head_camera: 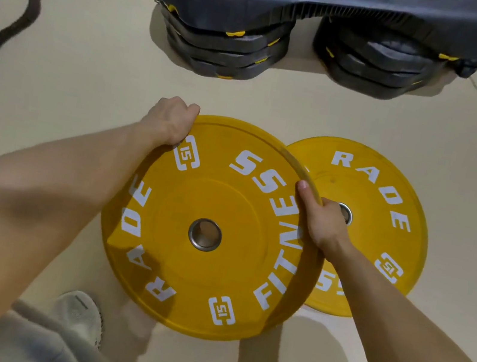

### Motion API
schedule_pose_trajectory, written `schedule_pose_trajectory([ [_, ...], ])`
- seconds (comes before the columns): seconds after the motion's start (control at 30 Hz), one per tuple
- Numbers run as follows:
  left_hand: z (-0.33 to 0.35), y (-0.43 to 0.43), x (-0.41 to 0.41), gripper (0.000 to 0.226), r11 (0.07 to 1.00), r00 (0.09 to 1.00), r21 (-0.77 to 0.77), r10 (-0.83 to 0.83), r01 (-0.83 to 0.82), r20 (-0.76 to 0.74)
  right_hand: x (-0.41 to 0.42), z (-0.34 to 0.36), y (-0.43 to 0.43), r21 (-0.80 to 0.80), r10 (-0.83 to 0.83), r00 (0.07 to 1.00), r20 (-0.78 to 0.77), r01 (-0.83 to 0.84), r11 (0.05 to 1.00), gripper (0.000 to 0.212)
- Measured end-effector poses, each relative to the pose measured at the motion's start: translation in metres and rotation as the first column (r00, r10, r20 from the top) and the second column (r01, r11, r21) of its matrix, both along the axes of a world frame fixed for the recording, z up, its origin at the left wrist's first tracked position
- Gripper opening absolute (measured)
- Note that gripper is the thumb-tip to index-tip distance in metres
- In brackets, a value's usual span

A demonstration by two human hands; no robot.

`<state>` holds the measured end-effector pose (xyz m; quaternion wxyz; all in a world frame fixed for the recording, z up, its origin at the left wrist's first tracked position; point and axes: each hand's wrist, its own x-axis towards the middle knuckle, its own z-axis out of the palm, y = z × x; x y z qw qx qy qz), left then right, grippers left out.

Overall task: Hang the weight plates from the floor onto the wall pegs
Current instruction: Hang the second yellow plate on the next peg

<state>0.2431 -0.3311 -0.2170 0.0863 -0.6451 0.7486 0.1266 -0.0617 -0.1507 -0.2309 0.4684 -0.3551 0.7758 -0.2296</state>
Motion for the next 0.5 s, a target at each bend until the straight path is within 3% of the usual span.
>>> schedule_pose_trajectory([
  [0.13, 0.030, 0.009, 0.013, 0.028, 0.985, 0.992, -0.143, 0.086, -0.098, -0.087, 0.000, 0.045, -0.012, -0.130, 0.018, 0.989, -0.145, -0.037, 0.991, 0.102],
  [0.23, 0.072, 0.008, 0.013, 0.036, 0.953, 0.987, -0.280, 0.083, -0.119, -0.136, -0.007, 0.096, -0.026, -0.254, 0.019, 0.971, -0.240, -0.082, 0.964, 0.086],
  [0.37, 0.131, 0.004, -0.002, 0.037, 0.863, 0.969, -0.481, 0.037, -0.154, -0.244, -0.022, 0.158, -0.034, -0.452, -0.028, 0.951, -0.308, -0.121, 0.884, 0.064],
  [0.5, 0.163, -0.007, -0.023, 0.034, 0.763, 0.922, -0.594, 0.007, -0.256, -0.388, -0.041, 0.184, -0.040, -0.599, -0.140, 0.938, -0.318, -0.084, 0.797, 0.067],
])
